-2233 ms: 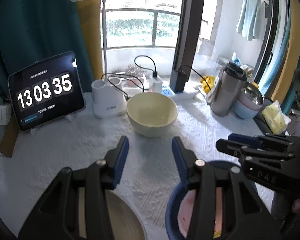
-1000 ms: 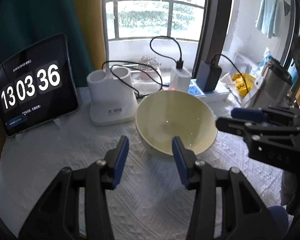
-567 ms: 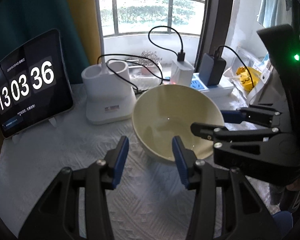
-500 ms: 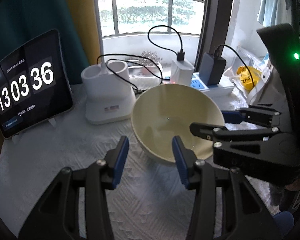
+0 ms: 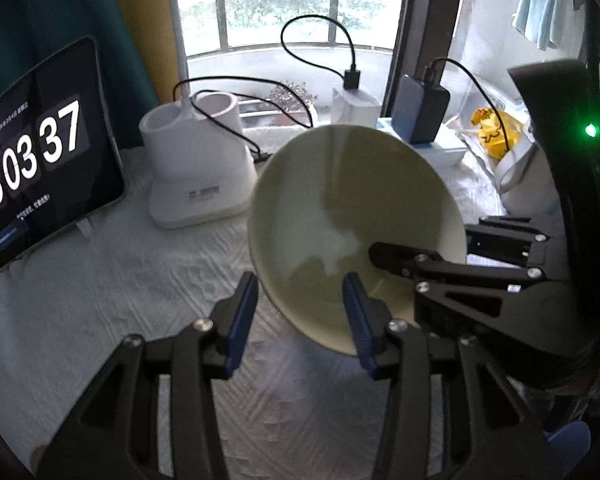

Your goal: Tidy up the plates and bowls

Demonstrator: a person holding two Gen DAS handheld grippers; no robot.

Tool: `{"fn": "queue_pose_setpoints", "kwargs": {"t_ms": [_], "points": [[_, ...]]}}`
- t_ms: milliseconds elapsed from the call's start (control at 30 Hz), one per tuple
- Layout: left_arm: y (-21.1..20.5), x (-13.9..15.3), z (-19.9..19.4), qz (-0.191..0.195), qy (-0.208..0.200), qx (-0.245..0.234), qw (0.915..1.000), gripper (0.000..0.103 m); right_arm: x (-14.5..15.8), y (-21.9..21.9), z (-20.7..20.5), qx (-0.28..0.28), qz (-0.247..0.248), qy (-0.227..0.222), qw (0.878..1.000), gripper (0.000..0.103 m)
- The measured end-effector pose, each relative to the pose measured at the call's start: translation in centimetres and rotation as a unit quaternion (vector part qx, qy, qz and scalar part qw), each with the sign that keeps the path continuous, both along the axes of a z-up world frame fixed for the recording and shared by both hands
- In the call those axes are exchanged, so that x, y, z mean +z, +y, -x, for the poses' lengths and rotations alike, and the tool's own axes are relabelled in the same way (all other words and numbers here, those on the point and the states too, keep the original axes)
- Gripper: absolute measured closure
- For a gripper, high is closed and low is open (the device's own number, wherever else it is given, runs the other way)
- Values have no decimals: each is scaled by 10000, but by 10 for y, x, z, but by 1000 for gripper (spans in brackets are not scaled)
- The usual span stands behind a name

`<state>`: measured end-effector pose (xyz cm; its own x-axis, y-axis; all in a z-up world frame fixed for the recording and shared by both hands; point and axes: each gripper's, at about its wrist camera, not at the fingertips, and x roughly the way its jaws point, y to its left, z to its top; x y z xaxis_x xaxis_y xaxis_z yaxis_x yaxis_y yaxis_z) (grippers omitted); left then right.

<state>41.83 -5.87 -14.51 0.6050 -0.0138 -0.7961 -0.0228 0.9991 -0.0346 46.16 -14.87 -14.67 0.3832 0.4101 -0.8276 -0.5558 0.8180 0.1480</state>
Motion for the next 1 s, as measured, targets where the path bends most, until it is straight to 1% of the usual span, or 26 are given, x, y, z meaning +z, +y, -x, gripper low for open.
{"fn": "queue_pose_setpoints", "kwargs": {"t_ms": [333, 533, 600, 733, 867, 1000], "points": [[8, -2, -2, 178, 45, 131, 9997, 73, 3, -7, 0, -126, -243, 96, 9996, 81], [8, -1, 3, 156, 46, 72, 9998, 73, 9, -11, 5, -114, -152, 2, 9998, 81], [6, 2, 5, 130, -16, 39, 9999, 73, 14, -11, 7, -98, -134, -65, 9998, 81], [2, 9, 12, -45, -182, -61, 9998, 73, 25, -11, 9, -87, -127, -182, 9997, 81], [2, 17, 18, -73, -295, -124, 9995, 73, 34, -11, 14, -45, -44, -342, 9994, 81], [0, 29, 24, -105, -420, -162, 9989, 73, 39, -10, 18, -34, -10, -399, 9992, 81]]}}
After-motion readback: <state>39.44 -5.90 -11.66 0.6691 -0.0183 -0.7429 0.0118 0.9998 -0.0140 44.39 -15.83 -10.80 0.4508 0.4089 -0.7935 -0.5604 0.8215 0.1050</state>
